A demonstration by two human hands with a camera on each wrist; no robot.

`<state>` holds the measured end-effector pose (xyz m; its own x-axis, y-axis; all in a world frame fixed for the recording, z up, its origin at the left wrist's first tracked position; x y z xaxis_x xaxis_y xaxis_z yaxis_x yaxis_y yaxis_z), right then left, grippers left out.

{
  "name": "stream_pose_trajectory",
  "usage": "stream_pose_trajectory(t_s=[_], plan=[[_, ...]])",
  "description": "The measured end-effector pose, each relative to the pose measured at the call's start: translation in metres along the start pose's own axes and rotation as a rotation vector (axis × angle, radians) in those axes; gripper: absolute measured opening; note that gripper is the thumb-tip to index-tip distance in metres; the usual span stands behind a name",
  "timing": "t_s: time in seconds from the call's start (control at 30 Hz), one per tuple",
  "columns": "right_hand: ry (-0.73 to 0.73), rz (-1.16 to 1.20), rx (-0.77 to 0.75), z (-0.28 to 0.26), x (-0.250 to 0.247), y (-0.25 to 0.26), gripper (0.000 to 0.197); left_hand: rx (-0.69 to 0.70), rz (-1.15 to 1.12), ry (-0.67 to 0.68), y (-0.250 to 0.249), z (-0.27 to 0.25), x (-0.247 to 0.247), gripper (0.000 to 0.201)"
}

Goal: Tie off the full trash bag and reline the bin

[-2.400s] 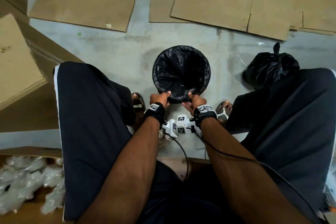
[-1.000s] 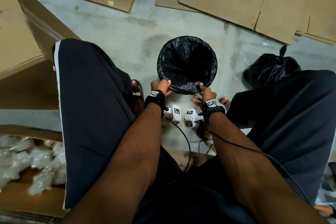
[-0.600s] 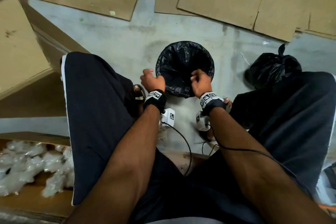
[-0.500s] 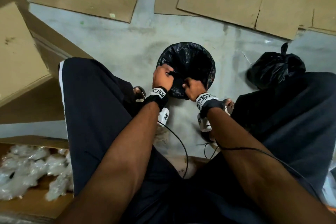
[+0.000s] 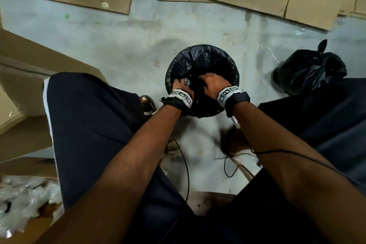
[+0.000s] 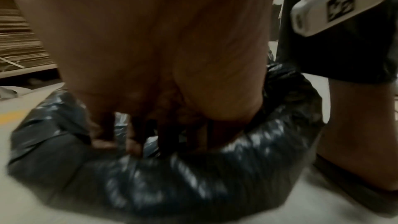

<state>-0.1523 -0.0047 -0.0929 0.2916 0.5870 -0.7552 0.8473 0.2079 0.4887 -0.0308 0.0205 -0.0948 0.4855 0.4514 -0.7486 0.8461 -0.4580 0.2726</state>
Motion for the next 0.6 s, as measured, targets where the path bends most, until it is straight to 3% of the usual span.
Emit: stream_pose_trajectory(t_s=[0.13, 0.27, 0.47, 0.6], plan=[[0.024, -0.07, 0.102, 0.005, 0.0, -0.018, 0.06, -0.014, 0.03, 0.059, 0.0, 0.007, -0.001, 0.049], [0.0, -0.002, 0.074, 0.005, 0.0, -0.016, 0.06, -0.065, -0.073, 0.085, 0.0, 0.012, -0.006, 0.042], [-0.152, 0.09, 0.052, -0.007, -0.017, 0.001, 0.041, -0.175, -0.575, 0.078, 0.019, 0.006, -0.036, 0.038], [-0.228, 0.094, 0.034, -0.03, -0.028, 0.012, 0.037, -0.22, -0.709, 0.035, 0.029, -0.012, -0.042, 0.04]])
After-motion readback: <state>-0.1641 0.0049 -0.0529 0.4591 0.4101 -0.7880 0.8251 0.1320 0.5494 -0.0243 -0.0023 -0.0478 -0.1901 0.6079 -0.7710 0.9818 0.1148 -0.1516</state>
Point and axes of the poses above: each hand's wrist, its own z-axis towards the middle knuckle, its own x-axis out of the palm, y = z × x, the point moved 4 cm from there along z, towards the middle knuckle, and after that the axes turned 10 degrees about -x, right-handed, at the moved point
